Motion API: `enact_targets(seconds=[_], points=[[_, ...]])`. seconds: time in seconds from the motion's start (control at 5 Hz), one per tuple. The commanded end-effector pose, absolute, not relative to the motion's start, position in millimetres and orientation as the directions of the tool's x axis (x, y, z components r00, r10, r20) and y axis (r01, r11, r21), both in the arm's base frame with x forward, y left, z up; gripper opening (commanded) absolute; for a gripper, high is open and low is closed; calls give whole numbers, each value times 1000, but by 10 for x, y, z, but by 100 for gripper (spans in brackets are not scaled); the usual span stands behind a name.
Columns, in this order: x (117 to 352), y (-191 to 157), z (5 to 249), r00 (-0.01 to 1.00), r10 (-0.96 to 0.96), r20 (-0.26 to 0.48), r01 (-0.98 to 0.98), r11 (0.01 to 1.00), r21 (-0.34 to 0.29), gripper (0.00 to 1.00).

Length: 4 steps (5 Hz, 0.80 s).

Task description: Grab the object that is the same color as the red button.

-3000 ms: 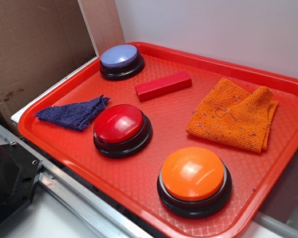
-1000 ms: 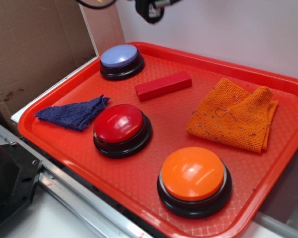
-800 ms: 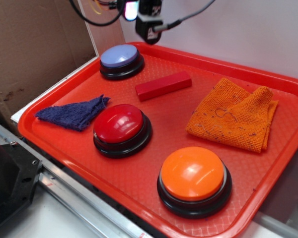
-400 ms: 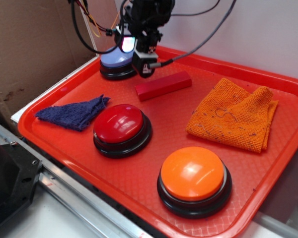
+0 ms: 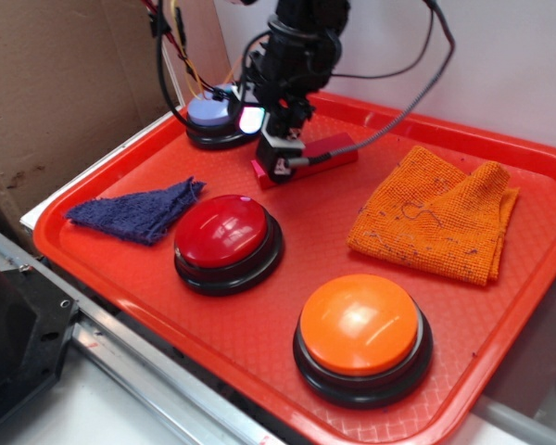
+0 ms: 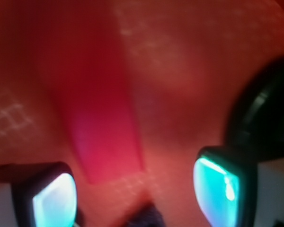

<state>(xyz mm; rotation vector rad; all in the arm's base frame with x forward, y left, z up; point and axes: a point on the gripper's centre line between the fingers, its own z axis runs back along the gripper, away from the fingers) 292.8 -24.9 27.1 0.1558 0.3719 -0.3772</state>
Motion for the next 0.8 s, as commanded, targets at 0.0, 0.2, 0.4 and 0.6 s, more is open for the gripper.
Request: enact_targets(seconds=[0.0,0.2,0.4,0.6], points=[[2940,-201,203,878,-303,-371,355,932,78,100],[2856,-135,92,877,-288,-384,347,933,91,0],[2807,-123,79,874,-292,-389,352,932,90,0],[2744,-135,225,886,-282,-367,333,939,84,0]])
